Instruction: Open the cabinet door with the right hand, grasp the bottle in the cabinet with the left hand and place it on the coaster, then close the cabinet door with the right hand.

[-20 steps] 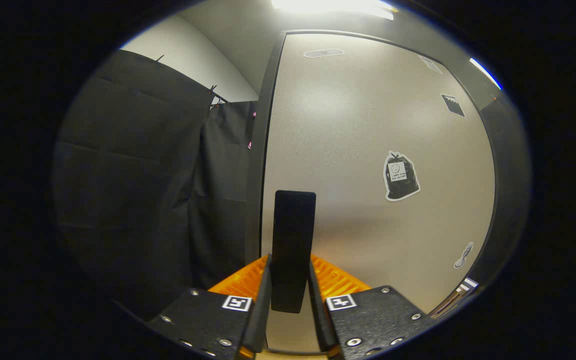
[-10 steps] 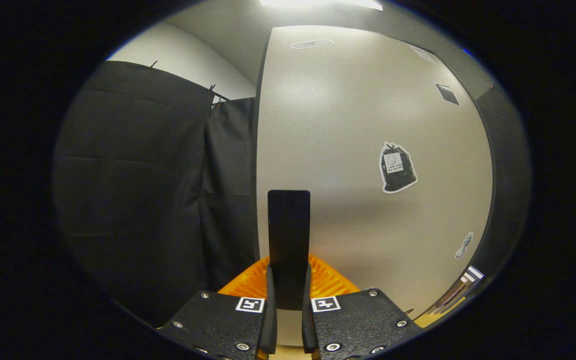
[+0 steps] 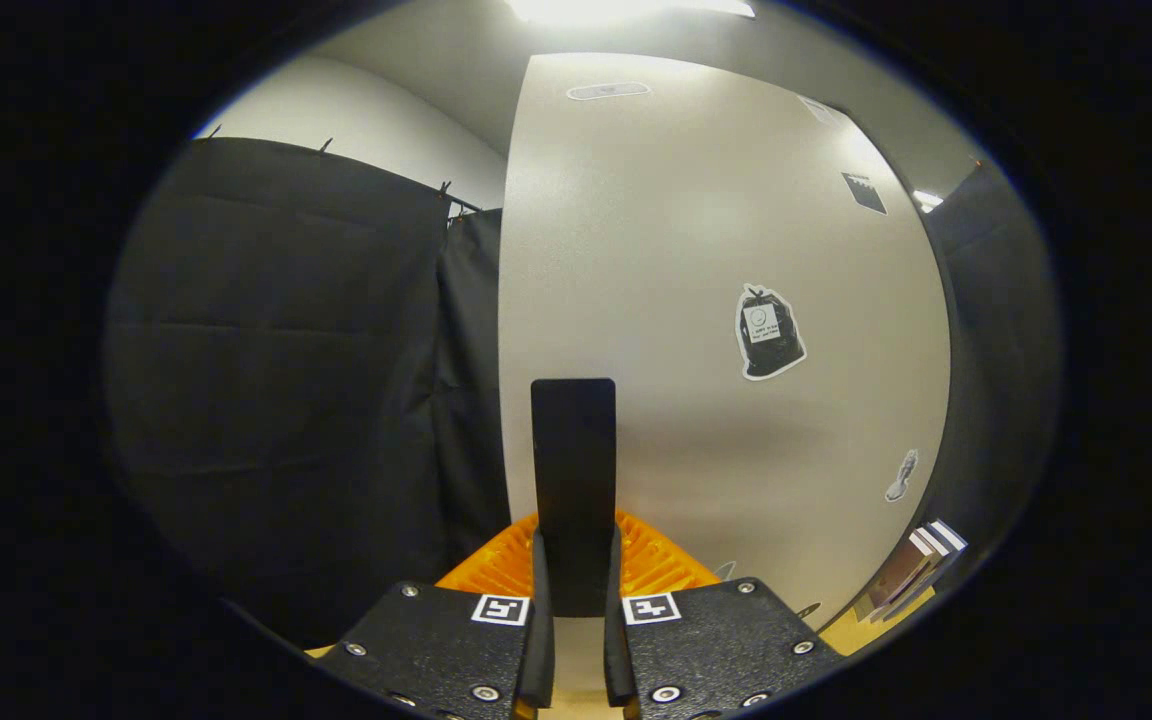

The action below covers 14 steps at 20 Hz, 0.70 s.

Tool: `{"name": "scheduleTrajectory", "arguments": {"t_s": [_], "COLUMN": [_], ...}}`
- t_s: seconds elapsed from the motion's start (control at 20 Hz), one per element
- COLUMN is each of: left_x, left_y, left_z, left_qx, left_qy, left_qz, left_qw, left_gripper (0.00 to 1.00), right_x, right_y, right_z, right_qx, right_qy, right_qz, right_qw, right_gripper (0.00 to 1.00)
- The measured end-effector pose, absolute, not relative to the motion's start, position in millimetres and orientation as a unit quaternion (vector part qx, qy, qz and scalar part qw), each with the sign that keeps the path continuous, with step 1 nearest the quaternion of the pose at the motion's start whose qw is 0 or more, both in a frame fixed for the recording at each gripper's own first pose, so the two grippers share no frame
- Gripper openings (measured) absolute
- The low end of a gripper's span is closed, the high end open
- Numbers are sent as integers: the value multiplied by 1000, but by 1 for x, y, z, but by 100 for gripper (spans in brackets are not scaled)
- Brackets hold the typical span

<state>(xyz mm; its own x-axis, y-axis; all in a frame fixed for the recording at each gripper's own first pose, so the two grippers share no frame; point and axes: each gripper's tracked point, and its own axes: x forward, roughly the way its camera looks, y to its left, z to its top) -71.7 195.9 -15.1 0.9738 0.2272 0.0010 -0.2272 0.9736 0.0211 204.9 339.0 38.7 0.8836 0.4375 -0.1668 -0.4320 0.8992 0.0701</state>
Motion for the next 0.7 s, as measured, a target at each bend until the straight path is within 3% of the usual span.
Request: {"name": "scheduleTrajectory", "arguments": {"t_s": [0.15,0.2,0.35,0.4,0.5,0.55,0.7], "left_x": [-62,-58,-51,-48,-41,-36,-29], "left_y": [184,180,170,166,155,151,133], "left_z": [-14,-15,-14,-13,-11,-13,-16], "left_qx": [6,5,2,0,-7,-11,-12], "left_qy": [0,1,-1,-3,-8,-8,-1], "left_qz": [95,89,71,64,47,39,18], "left_qw": [995,996,997,998,999,999,1000], "left_gripper": [80,88,88,80,80,87,84], "right_x": [204,203,200,200,197,194,191], "right_y": [335,334,329,327,323,321,315], "right_z": [37,37,36,36,37,37,39], "right_qx": [21,22,23,25,25,24,21], "right_qy": [91,91,93,94,94,93,89], "right_qz": [229,229,231,230,229,227,223], "right_qw": [969,969,968,968,969,969,971], "right_gripper": [20,20,20,20,20,20,19]}}
